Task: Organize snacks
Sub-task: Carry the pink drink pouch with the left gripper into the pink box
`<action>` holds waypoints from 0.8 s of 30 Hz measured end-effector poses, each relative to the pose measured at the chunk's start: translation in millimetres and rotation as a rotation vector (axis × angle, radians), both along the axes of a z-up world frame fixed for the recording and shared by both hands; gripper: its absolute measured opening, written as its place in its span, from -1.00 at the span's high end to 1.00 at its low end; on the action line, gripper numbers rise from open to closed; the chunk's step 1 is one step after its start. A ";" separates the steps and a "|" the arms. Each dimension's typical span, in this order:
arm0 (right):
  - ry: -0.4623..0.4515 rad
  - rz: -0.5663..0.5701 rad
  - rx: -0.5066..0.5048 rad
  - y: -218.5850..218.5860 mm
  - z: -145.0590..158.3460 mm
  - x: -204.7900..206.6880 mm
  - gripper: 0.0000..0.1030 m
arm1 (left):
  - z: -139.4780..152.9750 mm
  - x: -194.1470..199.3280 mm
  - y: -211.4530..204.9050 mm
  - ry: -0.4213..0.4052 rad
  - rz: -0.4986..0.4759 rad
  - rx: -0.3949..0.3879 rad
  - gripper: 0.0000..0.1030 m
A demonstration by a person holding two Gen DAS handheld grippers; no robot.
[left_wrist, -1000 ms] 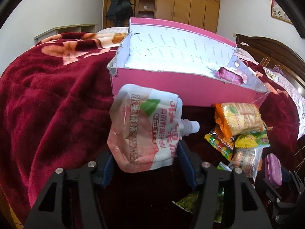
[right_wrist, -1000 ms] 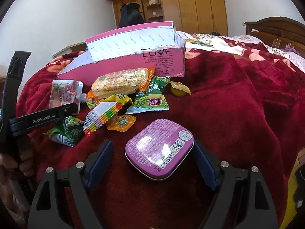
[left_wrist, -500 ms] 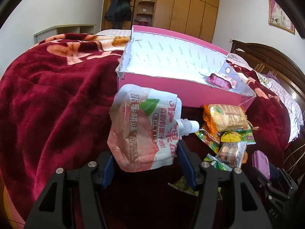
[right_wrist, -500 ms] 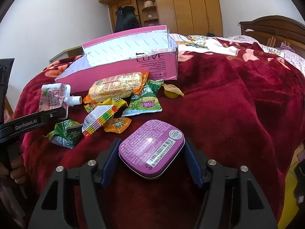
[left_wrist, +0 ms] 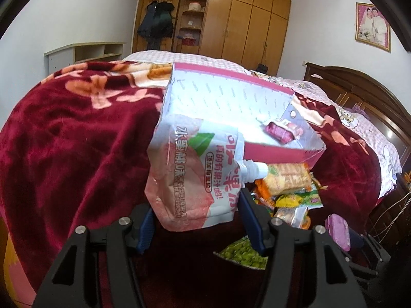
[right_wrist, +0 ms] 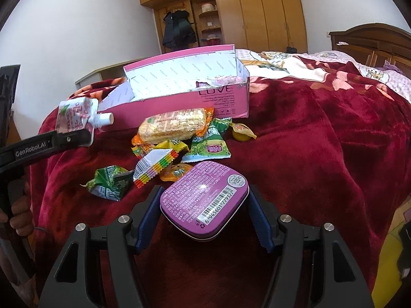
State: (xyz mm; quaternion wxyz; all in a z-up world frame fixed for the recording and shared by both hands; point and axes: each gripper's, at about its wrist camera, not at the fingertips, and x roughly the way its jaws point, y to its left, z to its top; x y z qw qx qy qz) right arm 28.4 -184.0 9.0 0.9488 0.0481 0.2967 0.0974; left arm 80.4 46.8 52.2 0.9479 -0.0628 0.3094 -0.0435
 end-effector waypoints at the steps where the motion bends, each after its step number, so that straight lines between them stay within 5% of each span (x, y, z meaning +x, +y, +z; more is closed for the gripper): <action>1: 0.002 0.000 0.004 -0.4 1.3 0.5 -0.27 | 2.7 1.7 -0.6 -0.001 -0.003 0.003 -0.22; 24: 0.019 -0.005 0.057 -24.4 18.1 17.9 -0.27 | 34.7 111.7 -16.6 0.019 0.000 0.084 -0.22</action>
